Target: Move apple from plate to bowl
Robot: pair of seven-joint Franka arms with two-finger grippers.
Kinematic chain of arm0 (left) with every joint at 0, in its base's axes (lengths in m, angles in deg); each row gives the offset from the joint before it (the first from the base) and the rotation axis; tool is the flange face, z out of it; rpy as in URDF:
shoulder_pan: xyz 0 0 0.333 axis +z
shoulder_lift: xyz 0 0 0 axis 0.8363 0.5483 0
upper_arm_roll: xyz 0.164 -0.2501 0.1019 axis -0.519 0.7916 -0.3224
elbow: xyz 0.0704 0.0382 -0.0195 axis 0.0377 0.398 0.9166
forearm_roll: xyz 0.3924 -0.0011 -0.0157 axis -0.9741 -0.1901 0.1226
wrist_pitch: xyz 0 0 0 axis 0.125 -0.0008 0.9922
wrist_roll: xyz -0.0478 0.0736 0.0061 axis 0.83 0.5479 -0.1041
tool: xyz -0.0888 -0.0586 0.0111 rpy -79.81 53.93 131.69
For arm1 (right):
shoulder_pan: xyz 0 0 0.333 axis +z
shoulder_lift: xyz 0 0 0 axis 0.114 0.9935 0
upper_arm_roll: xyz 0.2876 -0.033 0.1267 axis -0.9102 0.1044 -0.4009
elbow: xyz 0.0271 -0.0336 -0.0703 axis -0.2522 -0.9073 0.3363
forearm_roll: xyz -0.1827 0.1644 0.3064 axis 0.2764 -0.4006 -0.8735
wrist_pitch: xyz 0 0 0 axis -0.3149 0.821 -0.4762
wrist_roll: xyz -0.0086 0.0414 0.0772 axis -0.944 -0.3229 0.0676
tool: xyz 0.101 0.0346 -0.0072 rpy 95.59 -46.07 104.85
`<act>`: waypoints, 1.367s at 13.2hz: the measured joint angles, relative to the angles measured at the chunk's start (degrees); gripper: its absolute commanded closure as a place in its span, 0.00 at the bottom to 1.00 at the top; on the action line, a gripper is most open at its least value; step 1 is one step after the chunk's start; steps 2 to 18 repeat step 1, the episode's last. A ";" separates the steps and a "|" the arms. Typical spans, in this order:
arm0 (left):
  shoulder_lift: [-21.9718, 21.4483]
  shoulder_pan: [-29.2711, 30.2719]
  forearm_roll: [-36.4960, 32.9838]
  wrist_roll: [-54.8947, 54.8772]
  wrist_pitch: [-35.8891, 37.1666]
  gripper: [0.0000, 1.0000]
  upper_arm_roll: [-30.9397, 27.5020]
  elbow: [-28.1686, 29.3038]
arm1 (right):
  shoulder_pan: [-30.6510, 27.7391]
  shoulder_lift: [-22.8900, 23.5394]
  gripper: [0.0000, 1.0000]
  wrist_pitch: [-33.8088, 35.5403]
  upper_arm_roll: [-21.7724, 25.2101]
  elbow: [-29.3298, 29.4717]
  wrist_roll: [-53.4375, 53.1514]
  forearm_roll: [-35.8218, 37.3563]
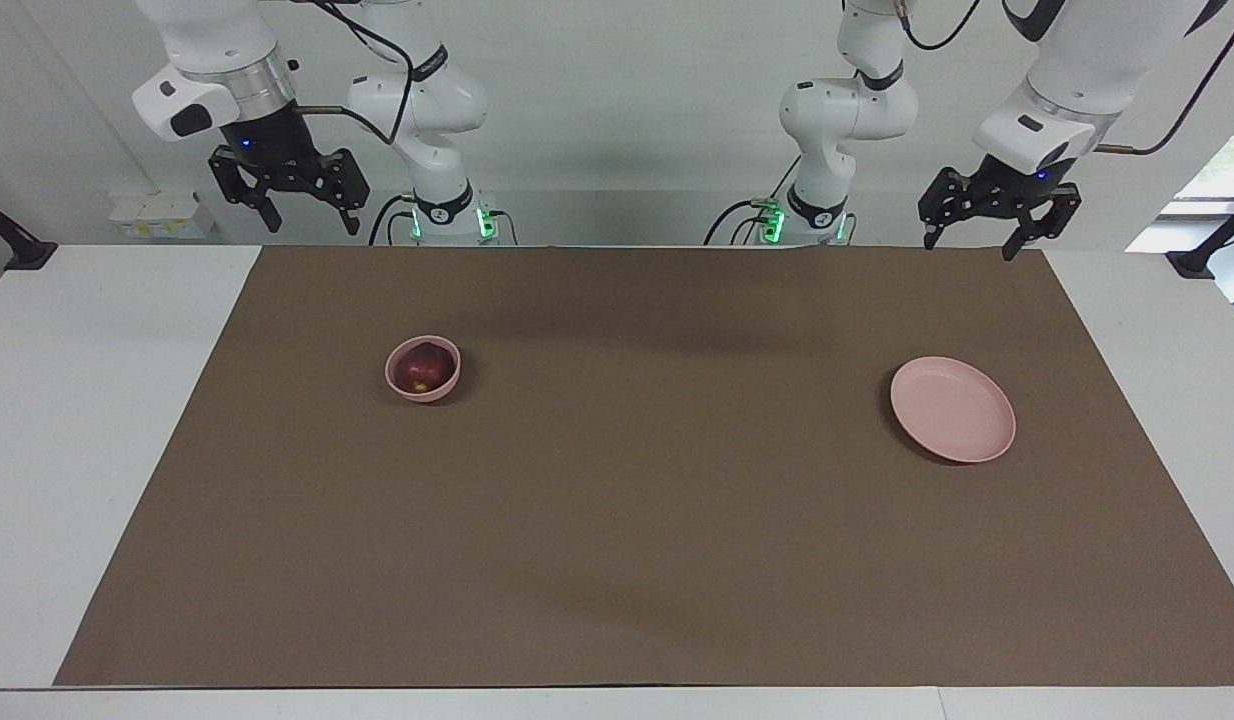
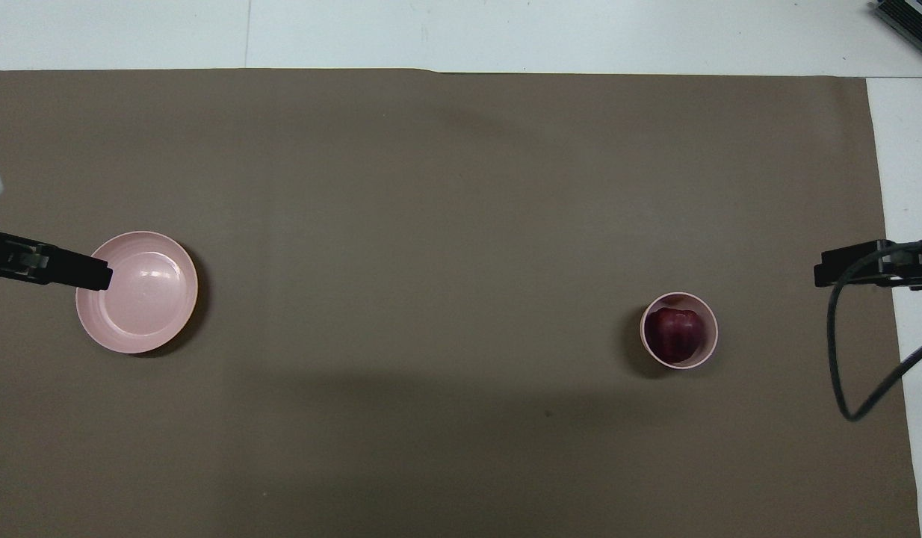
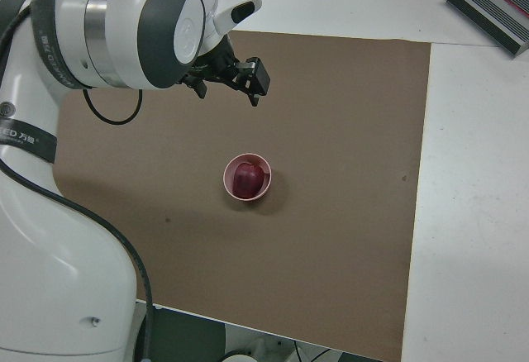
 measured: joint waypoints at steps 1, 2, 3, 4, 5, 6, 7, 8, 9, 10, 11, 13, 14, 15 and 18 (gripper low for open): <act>0.00 0.00 0.00 0.00 -0.04 0.00 0.00 0.00 | 0.00 0.00 0.00 0.25 0.00 0.00 0.00 -0.01; 0.00 0.00 0.00 0.00 -0.04 0.00 0.00 0.00 | 0.00 0.00 0.00 0.25 0.00 0.00 0.00 -0.01; 0.00 0.00 0.00 0.00 -0.04 0.00 0.00 0.00 | 0.00 0.00 0.00 0.25 0.00 0.00 0.00 -0.01; 0.00 0.00 0.00 0.00 -0.04 0.00 0.00 0.00 | 0.00 0.00 0.00 0.25 0.00 0.00 0.00 -0.01; 0.00 0.00 0.00 0.00 -0.04 0.00 0.00 0.00 | 0.00 0.00 0.00 0.25 0.00 0.00 0.00 -0.01; 0.00 0.00 0.00 0.00 -0.04 0.00 0.00 0.00 | 0.00 0.00 0.00 0.25 0.00 0.00 0.00 -0.01; 0.00 0.00 0.00 0.00 -0.04 0.00 0.00 0.00 | 0.00 0.00 0.00 0.25 0.00 0.00 0.00 -0.01; 0.00 0.00 0.00 0.00 -0.04 0.00 0.00 0.00 | 0.00 0.00 0.00 0.25 0.00 0.00 0.00 -0.01; 0.00 0.00 0.00 0.00 -0.04 0.00 0.00 0.00 | 0.00 0.00 0.00 0.25 0.00 0.00 0.00 -0.01; 0.00 0.00 0.00 0.00 -0.04 0.00 0.00 0.00 | 0.00 0.00 0.00 0.25 0.00 0.00 0.00 -0.01; 0.00 0.00 0.00 0.00 -0.04 0.00 0.00 0.00 | 0.00 0.00 0.00 0.25 0.00 0.00 0.00 -0.01; 0.00 0.00 0.00 0.00 -0.04 0.00 0.00 0.00 | 0.00 0.00 0.00 0.25 0.00 0.00 0.00 -0.01; 0.00 0.00 0.00 0.00 -0.04 0.00 0.00 0.00 | 0.00 0.00 0.00 0.25 0.00 0.00 0.00 -0.01; 0.00 0.00 0.00 0.00 -0.04 0.00 0.00 0.00 | 0.00 0.00 0.00 0.25 0.00 0.00 0.00 -0.01; 0.00 0.00 0.00 0.00 -0.04 0.00 0.00 0.00 | 0.00 0.00 0.00 0.25 0.00 0.00 0.00 -0.01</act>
